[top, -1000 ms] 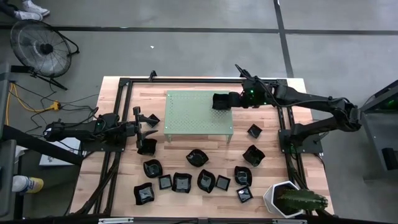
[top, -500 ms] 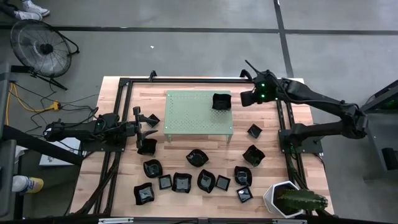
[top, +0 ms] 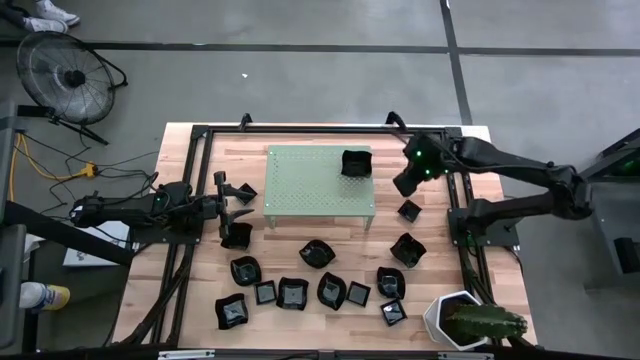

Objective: Pick & Place Mini shaped plates
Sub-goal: Put the square plate on the shelf

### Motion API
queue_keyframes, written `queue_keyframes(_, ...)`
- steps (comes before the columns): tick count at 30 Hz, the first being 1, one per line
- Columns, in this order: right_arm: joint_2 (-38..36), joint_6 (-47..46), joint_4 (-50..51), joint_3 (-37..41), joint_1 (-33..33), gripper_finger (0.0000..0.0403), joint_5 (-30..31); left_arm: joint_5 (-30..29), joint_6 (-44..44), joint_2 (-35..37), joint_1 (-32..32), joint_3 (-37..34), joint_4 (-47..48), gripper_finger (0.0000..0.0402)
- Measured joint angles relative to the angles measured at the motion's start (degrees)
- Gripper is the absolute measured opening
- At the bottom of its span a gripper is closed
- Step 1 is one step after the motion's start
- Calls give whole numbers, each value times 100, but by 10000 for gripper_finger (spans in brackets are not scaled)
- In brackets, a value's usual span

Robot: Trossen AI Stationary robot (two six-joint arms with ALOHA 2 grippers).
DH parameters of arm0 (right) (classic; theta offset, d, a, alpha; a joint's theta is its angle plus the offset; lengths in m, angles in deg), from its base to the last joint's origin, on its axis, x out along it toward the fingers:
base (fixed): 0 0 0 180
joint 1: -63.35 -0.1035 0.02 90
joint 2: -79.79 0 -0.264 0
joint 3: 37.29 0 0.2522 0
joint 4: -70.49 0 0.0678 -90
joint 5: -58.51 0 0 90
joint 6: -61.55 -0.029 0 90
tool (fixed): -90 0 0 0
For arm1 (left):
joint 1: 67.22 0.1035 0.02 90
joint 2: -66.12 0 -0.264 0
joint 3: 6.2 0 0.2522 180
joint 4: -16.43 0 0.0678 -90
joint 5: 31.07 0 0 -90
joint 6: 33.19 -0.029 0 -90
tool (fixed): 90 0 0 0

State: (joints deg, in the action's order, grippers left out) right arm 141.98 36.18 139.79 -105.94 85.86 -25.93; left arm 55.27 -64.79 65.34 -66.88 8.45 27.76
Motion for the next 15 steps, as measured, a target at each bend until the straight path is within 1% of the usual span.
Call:
queue_keyframes(2,-1,121,-36,160,-145,79,138,1,0,1,2,1,1,193)
queue_keyframes(5,0,125,-166,533,-343,79,161,2,0,2,2,1,1,193)
queue_keyframes(9,0,-173,-643,1157,-561,79,223,0,0,2,0,2,0,193)
queue_keyframes(13,0,-425,-1089,1637,-648,79,78,1,-2,2,1,1,0,193)
queue_keyframes(15,0,-422,-1079,1739,-650,79,2,0,-1,1,1,2,0,193)
